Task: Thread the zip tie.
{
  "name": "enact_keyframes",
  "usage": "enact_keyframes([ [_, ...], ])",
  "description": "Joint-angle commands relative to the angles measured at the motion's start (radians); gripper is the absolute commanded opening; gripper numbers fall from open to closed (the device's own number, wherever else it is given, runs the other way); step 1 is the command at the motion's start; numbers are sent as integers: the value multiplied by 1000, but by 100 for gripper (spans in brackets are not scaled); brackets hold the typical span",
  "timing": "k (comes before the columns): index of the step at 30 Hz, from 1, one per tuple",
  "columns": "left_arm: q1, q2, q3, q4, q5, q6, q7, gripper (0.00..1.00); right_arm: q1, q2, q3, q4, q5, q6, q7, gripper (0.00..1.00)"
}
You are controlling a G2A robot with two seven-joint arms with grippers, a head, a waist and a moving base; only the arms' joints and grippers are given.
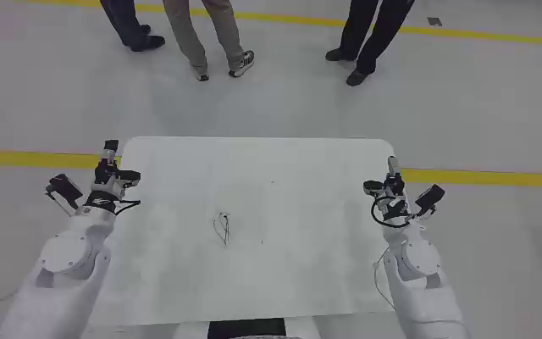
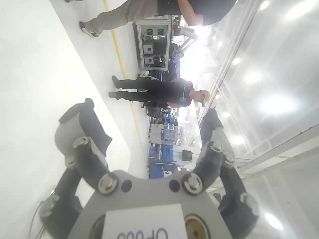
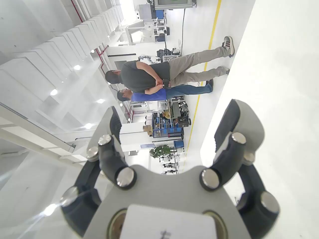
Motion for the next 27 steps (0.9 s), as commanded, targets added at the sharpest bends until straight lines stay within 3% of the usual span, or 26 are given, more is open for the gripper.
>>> enact_keyframes([
  [1, 6, 5, 21, -13, 90, 22, -50, 100, 0, 0, 0, 0, 0, 0, 0, 100],
  [3, 12, 9, 30, -28, 186, 49, -71, 100, 0, 0, 0, 0, 0, 0, 0, 100],
  [4, 22, 11, 35, -43, 224, 29, -88, 100, 0, 0, 0, 0, 0, 0, 0, 100],
  [15, 24, 12, 35, -61, 240, 11, -105, 100, 0, 0, 0, 0, 0, 0, 0, 100],
  [19, 30, 19, 35, -102, 293, 17, -206, 100, 0, 0, 0, 0, 0, 0, 0, 100],
  [25, 52, 37, 47, -178, 424, 71, -435, 100, 0, 0, 0, 0, 0, 0, 0, 100],
  [27, 52, 37, 47, -178, 424, 71, -435, 100, 0, 0, 0, 0, 0, 0, 0, 100],
])
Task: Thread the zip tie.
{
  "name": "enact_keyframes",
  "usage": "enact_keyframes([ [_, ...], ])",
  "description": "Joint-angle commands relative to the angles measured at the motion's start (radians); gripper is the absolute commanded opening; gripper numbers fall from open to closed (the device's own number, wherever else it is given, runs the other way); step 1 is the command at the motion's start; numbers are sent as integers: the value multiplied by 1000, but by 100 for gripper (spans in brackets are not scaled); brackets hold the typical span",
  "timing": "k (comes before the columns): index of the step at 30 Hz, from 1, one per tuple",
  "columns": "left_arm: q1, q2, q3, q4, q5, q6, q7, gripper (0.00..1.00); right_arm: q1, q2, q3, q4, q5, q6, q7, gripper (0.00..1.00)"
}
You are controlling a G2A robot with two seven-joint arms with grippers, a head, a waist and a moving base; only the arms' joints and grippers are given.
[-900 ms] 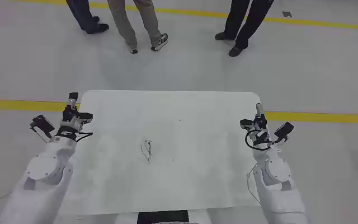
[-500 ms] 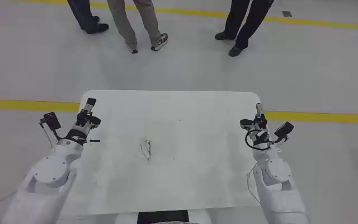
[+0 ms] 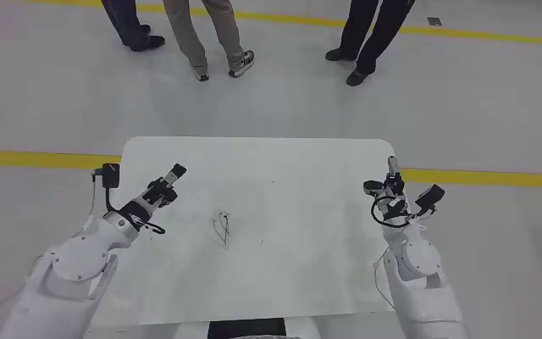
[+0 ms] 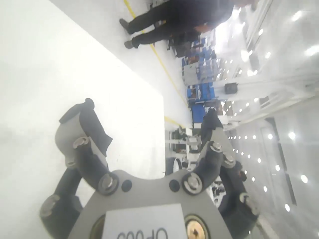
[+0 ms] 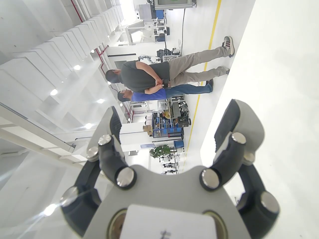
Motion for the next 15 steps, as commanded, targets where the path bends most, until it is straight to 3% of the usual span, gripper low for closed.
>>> enact_keyframes([
  [1, 0, 0, -1, 1, -2, -1, 5, 100, 0, 0, 0, 0, 0, 0, 0, 100],
  [11, 0, 0, -1, 1, -2, -1, 5, 100, 0, 0, 0, 0, 0, 0, 0, 100],
  [15, -20, 7, 26, -78, 86, 8, -81, 100, 0, 0, 0, 0, 0, 0, 0, 100],
])
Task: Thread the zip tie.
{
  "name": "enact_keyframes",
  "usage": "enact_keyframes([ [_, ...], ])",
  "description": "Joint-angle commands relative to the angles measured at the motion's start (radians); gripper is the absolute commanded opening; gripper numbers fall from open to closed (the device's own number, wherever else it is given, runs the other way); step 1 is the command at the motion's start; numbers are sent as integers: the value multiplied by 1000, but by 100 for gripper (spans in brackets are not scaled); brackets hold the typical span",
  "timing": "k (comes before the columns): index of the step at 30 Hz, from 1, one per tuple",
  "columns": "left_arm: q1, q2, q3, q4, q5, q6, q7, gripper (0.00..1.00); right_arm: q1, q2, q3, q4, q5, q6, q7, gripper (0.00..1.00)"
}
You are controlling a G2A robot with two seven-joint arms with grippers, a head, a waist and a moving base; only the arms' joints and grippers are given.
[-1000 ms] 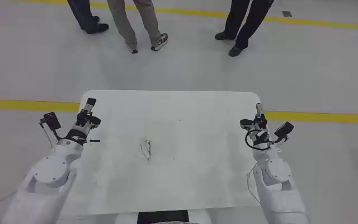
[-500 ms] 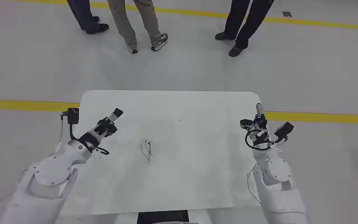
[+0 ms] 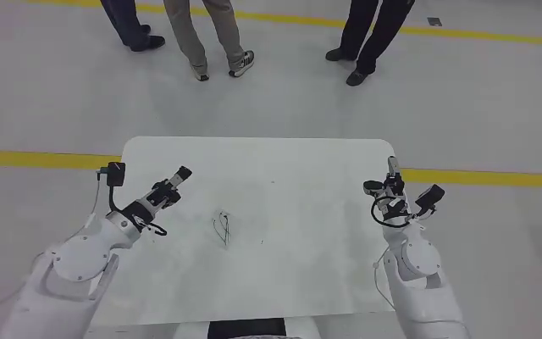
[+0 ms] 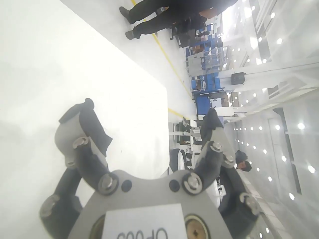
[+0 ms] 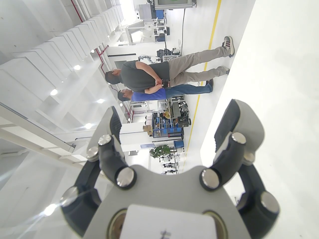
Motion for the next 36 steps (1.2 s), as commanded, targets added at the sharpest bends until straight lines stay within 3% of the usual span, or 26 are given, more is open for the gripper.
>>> enact_keyframes([
  [1, -4, 3, 11, -44, 46, 19, -53, 100, 0, 0, 0, 0, 0, 0, 0, 100],
  [5, -18, 12, 48, -105, 147, 96, -160, 100, 0, 0, 0, 0, 0, 0, 0, 100],
  [18, -19, 13, 53, -111, 158, 95, -174, 100, 0, 0, 0, 0, 0, 0, 0, 100],
  [21, -49, 20, 91, -144, 239, 164, -274, 100, 0, 0, 0, 0, 0, 0, 0, 100],
  [24, -95, 26, 138, -163, 324, 264, -372, 100, 0, 0, 0, 0, 0, 0, 0, 100],
  [28, -138, 27, 181, -109, 450, 269, -478, 100, 0, 0, 0, 0, 0, 0, 0, 100],
  [36, -138, 27, 181, -109, 450, 269, -478, 100, 0, 0, 0, 0, 0, 0, 0, 100],
])
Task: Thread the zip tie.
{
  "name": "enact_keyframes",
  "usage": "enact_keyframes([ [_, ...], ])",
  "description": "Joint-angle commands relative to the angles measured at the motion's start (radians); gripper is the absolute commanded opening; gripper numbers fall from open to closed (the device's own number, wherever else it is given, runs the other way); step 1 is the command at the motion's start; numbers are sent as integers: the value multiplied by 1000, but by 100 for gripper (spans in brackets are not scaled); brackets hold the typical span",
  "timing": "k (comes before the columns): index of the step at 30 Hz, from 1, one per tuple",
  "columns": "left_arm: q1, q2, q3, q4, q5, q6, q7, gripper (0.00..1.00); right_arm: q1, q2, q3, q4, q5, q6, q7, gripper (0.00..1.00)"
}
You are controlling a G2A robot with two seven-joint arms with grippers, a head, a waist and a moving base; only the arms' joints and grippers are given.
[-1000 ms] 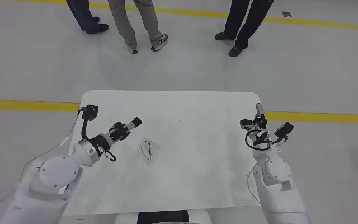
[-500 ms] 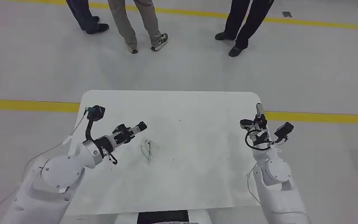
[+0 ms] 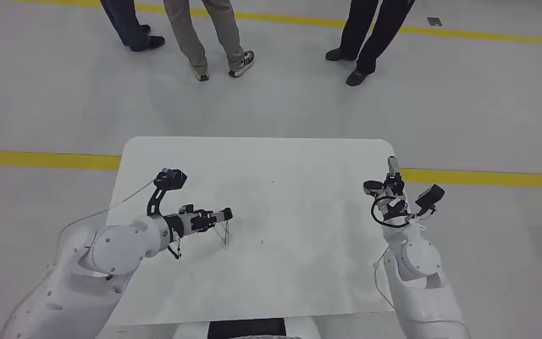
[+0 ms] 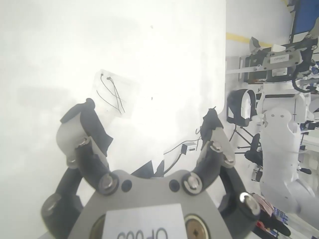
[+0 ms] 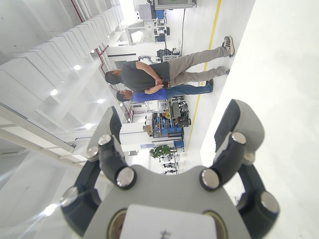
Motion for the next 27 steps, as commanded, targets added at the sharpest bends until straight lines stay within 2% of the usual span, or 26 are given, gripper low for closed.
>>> enact_keyframes([
  [1, 0, 0, 0, 0, 1, 0, 0, 100, 0, 0, 0, 0, 0, 0, 0, 100],
  [3, -1, 1, 9, 5, 16, 0, -9, 100, 0, 0, 0, 0, 0, 0, 0, 100],
  [4, -18, 1, 40, 20, 93, 0, -27, 100, 0, 0, 0, 0, 0, 0, 0, 100],
  [8, -72, -18, 80, 79, 166, 0, -125, 100, 0, 0, 0, 0, 0, 0, 0, 100],
  [9, -89, -24, 91, 78, 198, 0, -152, 100, 0, 0, 0, 0, 0, 0, 0, 100],
  [12, -129, -54, 127, 93, 290, 0, -237, 100, 0, 0, 0, 0, 0, 0, 0, 100],
  [15, -159, -92, 152, 110, 354, 0, -295, 100, 0, 0, 0, 0, 0, 0, 0, 100],
  [19, -159, -148, 150, 121, 413, 0, -344, 100, 0, 0, 0, 0, 0, 0, 0, 100],
  [27, -159, -148, 150, 121, 413, 0, -344, 100, 0, 0, 0, 0, 0, 0, 0, 100],
])
